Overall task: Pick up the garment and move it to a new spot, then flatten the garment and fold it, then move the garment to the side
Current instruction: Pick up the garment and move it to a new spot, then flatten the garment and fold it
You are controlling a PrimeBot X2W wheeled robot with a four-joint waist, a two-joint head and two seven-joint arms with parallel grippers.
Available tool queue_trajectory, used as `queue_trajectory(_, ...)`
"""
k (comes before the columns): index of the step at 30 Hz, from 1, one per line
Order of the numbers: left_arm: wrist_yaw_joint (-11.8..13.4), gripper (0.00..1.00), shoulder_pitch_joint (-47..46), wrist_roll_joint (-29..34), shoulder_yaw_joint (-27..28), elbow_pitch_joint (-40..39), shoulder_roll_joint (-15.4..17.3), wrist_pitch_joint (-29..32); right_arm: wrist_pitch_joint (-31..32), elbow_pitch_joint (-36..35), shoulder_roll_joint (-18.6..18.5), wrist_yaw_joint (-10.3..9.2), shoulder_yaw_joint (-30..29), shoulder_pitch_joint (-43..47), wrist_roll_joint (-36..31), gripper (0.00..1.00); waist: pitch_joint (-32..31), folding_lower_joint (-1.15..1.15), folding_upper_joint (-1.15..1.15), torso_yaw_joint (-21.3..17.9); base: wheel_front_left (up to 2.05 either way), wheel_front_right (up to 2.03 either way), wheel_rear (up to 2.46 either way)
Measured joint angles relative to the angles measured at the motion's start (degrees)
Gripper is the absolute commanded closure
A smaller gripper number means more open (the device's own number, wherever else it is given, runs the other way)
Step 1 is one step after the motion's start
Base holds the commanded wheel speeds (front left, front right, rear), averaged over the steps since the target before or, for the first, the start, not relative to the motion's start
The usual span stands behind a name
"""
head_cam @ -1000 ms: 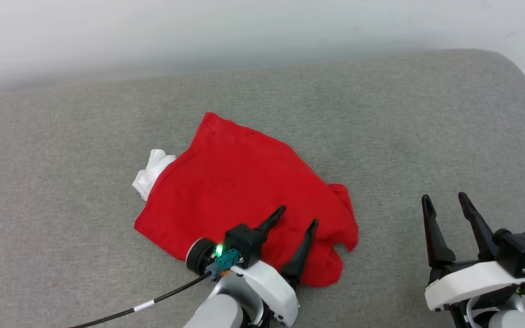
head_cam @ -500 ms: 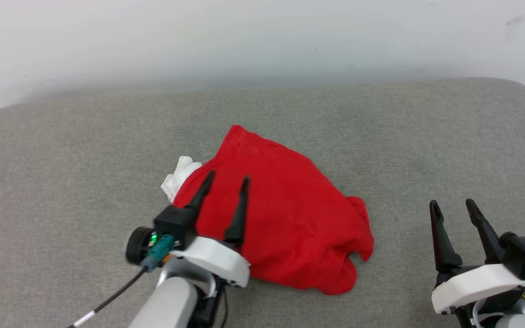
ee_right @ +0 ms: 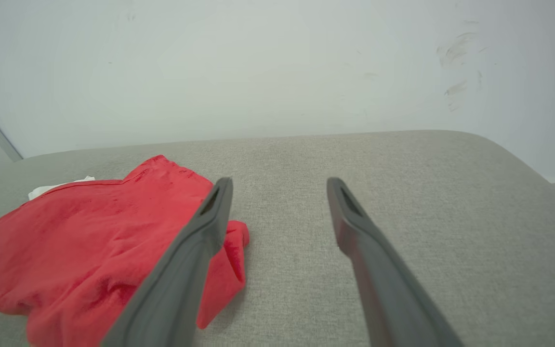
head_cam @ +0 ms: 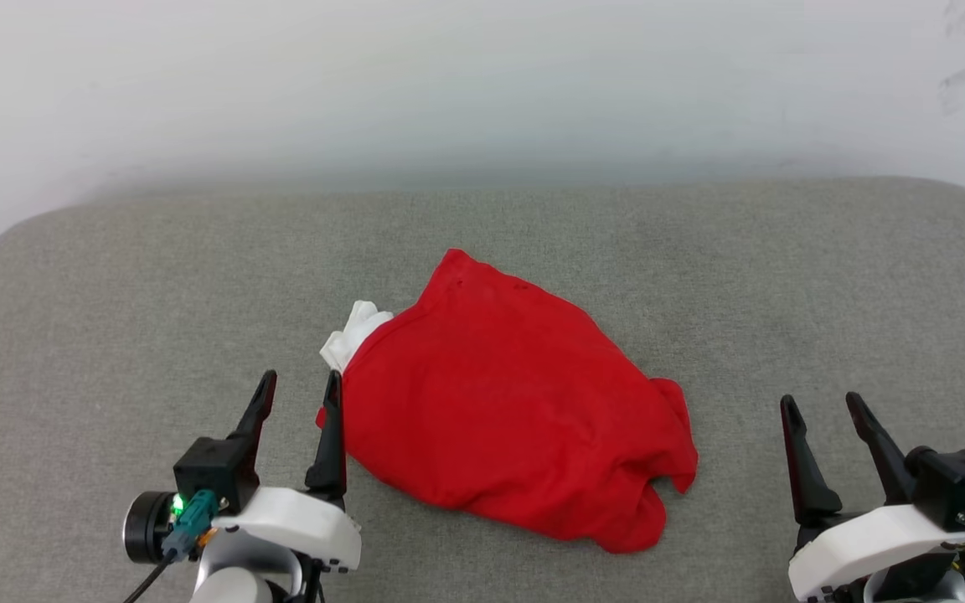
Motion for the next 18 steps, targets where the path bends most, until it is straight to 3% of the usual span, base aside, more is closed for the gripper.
queue_trajectory(18, 1.5, 0.00, 3.5, 0.0, -1.0, -1.1, 0.7, 0.6, 1.8, -2.7, 0.0, 0.00, 1.0, 2.0, -0.9, 0.00, -2.4, 0.00, 0.00, 0.2, 0.00, 0.00, 0.00)
